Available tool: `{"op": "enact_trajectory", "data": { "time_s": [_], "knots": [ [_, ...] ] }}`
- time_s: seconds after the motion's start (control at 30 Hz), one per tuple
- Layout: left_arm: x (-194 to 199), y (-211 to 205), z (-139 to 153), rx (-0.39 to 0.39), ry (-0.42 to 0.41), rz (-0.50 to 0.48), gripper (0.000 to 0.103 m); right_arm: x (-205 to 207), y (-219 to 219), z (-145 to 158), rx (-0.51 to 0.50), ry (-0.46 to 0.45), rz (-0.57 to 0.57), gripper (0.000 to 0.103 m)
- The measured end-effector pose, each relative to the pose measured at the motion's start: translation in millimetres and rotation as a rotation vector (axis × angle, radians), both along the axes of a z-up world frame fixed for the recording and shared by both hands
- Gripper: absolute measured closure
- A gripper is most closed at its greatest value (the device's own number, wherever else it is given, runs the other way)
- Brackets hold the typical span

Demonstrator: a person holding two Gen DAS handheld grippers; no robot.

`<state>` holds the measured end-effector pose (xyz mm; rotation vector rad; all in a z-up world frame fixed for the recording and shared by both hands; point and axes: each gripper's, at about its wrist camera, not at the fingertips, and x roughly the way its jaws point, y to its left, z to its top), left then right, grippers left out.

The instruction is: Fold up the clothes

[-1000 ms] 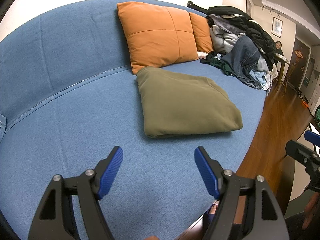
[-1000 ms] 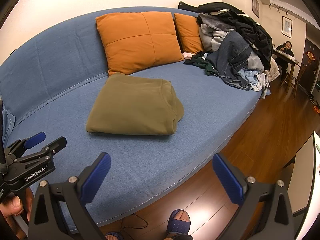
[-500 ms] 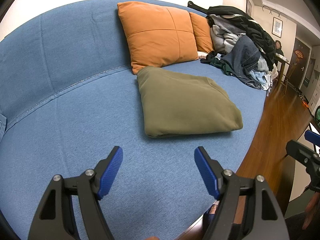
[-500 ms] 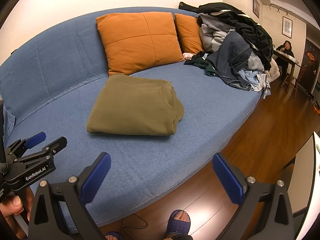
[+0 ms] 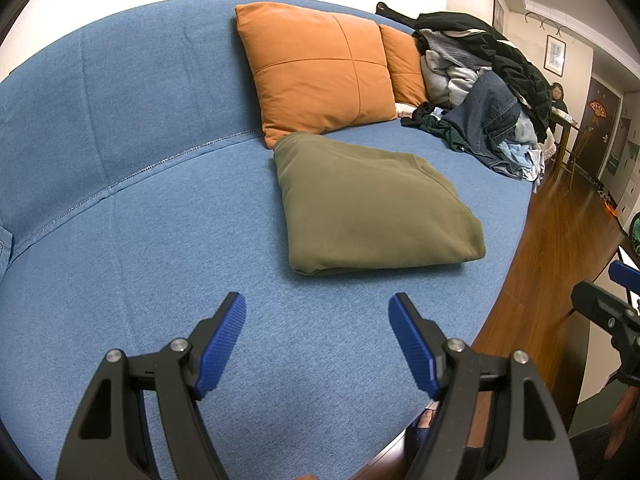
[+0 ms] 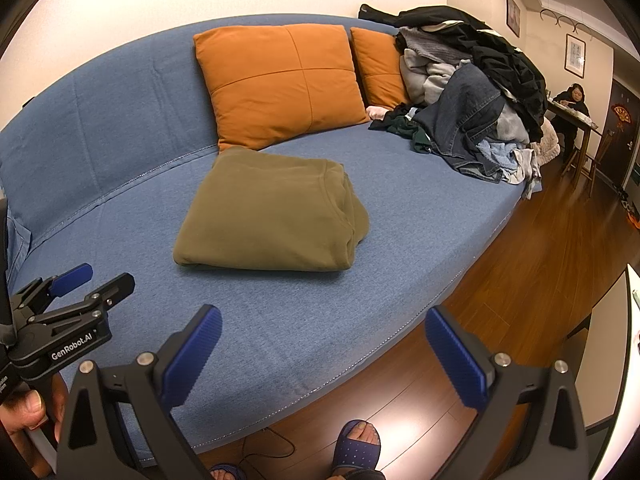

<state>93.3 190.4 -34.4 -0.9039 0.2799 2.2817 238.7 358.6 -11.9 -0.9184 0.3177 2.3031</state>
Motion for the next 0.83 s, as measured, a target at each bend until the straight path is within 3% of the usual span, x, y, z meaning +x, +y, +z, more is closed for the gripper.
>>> {"op": "enact_trajectory", "data": {
  "time_s": [0.83],
  "knots": [
    [2.4, 0.0, 0.2, 0.017, 0.001, 0.005, 0.029, -0.5, -1.4, 0.7, 0.002, 0.001, 0.005, 0.0]
  ]
}}
